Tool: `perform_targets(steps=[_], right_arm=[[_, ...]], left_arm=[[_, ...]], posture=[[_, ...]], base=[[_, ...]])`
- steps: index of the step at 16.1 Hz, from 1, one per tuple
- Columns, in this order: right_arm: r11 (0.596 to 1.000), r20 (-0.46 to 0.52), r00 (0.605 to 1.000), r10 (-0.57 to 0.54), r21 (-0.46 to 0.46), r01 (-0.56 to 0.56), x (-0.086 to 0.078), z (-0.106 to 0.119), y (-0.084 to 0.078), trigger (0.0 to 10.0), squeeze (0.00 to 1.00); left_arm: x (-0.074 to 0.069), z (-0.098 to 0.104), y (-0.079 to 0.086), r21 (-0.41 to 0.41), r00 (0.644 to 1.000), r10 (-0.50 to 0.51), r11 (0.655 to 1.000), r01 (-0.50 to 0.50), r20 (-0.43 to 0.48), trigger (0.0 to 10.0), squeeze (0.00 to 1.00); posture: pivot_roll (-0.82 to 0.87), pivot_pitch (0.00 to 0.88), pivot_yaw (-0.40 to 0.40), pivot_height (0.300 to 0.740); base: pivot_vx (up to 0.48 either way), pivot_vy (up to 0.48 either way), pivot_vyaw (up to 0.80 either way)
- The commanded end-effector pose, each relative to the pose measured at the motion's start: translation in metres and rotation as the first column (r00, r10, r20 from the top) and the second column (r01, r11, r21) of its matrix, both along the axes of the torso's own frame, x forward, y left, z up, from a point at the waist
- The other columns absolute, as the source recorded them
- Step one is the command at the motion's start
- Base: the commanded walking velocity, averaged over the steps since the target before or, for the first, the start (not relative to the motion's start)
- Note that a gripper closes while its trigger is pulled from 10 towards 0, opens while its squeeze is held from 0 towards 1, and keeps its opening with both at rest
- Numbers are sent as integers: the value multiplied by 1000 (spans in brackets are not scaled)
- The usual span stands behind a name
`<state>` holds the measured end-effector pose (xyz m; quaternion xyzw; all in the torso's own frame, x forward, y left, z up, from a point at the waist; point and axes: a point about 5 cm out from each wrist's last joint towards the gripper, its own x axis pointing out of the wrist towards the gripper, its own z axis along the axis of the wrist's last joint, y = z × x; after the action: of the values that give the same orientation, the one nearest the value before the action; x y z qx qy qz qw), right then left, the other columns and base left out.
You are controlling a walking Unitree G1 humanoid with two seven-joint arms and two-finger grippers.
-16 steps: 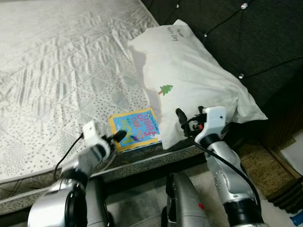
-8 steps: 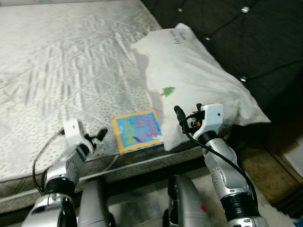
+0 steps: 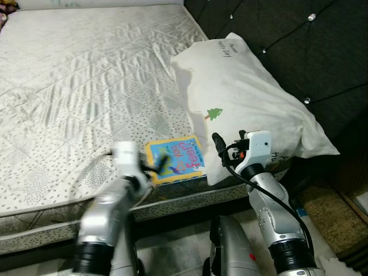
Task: Clean up the room
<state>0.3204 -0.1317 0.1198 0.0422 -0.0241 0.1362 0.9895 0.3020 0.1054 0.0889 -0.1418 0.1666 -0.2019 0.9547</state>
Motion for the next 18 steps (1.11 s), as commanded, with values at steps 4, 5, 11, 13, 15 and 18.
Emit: perform_targets(steps=[4,5,11,13,15,18], right_arm=[[1000,21,1000,-8,0,8,-3,4,-2,10000,0],[1000,22,1000,-10,-1,10,-4,4,-3,10000,0],[1000,27,999,-21,-8,21,-5,6,-7,10000,0],[1000,29,999,-18,-10,18,-5,8,-5,10000,0],[1000,31,999,-21,-9,22,-5,9,-5,10000,0],[1000,30,999,-23,-13,23,-7,9,-6,10000,0]], left_arm=[[-6,-21,-30,19,978,-156,987,161,-139,10000,1000],[-8,-28,-31,17,971,-170,984,175,-167,10000,1000],[-3,-44,-41,-30,944,-219,975,218,-245,10000,0],[0,-47,-45,-12,941,-227,973,231,-252,10000,0],[3,-53,-41,-28,938,-206,978,207,-278,10000,0],[8,-59,-29,-32,940,-157,987,154,-302,10000,0]], posture=[[-69,91,-34,560],[-77,94,-32,560],[-98,96,-33,560],[-103,101,-33,560],[-105,98,-33,560],[-109,98,-30,560]], base=[[0,0,0],[0,0,0],[0,0,0],[0,0,0],[0,0,0],[0,0,0]])
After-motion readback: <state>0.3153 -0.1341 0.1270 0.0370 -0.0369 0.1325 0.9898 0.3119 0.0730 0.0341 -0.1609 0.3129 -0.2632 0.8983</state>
